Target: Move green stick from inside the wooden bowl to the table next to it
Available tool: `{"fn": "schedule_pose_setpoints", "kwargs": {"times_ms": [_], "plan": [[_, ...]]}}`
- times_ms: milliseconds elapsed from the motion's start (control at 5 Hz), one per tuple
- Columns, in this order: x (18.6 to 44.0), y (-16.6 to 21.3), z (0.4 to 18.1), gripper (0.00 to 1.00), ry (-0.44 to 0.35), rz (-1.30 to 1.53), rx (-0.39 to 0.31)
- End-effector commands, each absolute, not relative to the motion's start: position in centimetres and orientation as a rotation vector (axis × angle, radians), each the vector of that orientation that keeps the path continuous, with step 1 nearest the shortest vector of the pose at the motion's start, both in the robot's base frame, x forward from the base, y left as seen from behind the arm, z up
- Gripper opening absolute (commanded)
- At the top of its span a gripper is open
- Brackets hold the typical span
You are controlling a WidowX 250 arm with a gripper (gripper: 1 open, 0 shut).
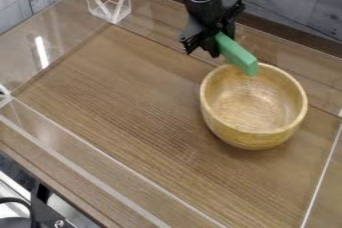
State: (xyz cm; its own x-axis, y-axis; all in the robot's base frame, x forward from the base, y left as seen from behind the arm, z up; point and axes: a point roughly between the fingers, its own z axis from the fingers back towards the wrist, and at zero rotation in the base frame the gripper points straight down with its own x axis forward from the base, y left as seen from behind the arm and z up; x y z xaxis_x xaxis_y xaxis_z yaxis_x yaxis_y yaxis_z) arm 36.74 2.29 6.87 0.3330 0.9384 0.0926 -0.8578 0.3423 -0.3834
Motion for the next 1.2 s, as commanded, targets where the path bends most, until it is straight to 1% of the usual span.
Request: {"fn": "schedule_pose_setpoints", "kwargs": {"times_ms": [0,400,1000], "plan": [[37.2,2.5,9.1,0.0,-0.404,1.221,-0.321],[37.3,3.0,8.3,0.0,-0.434,1.295,-0.32],[37.2,3.2,7.4,0.0,-0.457,1.338,-0.314]]}}
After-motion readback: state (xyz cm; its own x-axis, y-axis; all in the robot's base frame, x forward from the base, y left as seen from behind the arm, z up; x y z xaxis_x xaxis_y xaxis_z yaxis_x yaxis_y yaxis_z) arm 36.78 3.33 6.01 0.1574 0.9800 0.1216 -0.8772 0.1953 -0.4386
